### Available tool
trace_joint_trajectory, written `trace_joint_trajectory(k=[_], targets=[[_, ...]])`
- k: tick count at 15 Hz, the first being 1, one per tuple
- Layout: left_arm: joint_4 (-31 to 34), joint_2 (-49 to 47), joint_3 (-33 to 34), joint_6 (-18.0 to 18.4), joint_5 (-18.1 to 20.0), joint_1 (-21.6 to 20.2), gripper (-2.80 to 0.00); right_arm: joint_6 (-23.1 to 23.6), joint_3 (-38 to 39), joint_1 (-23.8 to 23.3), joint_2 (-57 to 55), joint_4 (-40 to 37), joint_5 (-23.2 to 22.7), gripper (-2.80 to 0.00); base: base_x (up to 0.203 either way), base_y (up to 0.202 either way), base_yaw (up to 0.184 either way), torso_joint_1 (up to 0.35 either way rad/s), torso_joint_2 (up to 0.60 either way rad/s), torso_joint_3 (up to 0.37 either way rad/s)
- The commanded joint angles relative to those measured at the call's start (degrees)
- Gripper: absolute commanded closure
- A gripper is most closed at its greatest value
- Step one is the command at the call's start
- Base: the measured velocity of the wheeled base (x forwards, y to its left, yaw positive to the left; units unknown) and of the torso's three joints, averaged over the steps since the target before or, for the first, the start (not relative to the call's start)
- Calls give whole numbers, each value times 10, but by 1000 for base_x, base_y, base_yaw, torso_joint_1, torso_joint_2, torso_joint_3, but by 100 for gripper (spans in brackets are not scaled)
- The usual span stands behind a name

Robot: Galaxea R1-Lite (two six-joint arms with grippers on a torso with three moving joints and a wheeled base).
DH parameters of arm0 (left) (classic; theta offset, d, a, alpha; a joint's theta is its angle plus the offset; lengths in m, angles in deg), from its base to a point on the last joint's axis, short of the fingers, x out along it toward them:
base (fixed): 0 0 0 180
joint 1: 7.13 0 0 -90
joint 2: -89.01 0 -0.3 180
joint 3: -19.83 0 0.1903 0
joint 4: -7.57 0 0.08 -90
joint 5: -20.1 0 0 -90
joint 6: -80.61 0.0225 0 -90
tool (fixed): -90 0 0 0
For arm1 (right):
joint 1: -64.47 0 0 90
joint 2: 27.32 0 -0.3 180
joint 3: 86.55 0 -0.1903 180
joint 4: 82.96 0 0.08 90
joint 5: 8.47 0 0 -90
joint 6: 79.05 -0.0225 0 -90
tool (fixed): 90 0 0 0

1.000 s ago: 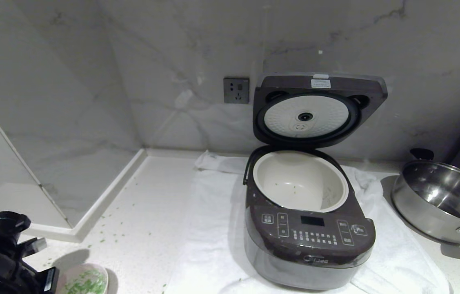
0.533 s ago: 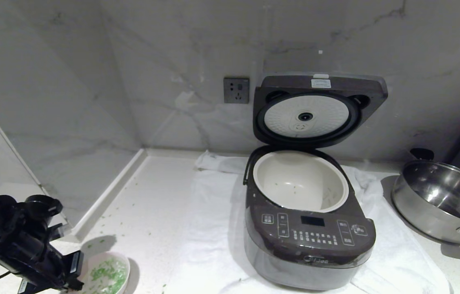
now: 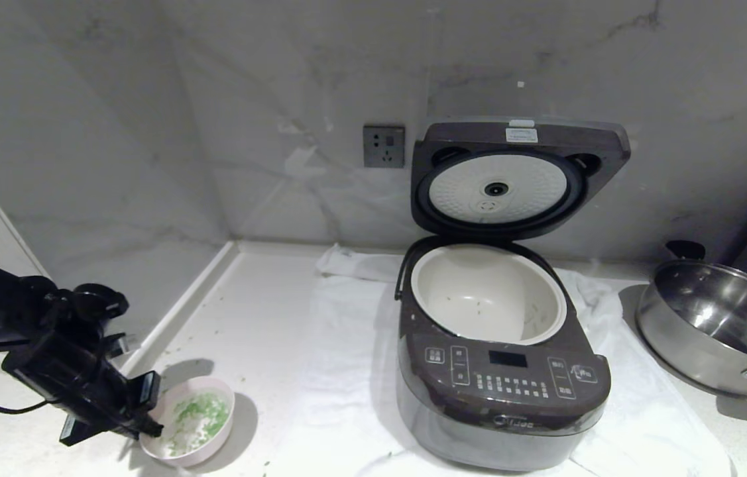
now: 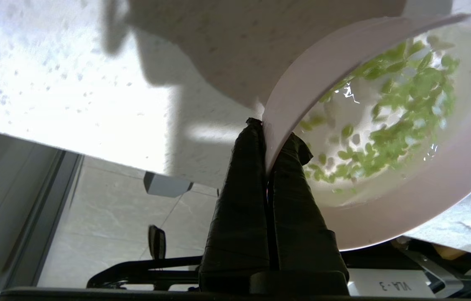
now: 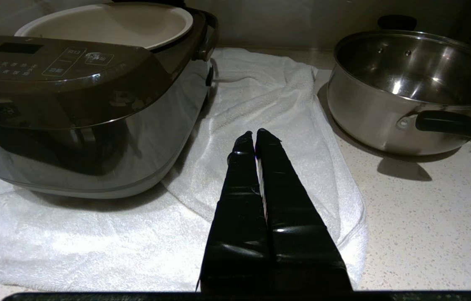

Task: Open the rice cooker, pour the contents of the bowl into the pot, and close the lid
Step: Pick up the bowl on the table, then fill a bowl with water from the tap

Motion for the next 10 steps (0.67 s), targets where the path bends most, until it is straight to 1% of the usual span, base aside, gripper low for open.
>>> trace_joint_trajectory(k=[1,4,6,8,10], targets=[[20,-12,-42,-6,1,17,0,0,1,0,-1,0,0,0,0,0,0,0,0,0],[80,-26,-123,-23,1,41,0,0,1,0,-1,0,0,0,0,0,0,0,0,0],[118,-29,-174,-38,1,67,0,0,1,0,-1,0,0,0,0,0,0,0,0,0],[144,-32,-219,-54,1,91,0,0,1,0,-1,0,0,0,0,0,0,0,0,0],[168,-39,-264,-63,1,105,0,0,1,0,-1,0,0,0,0,0,0,0,0,0]])
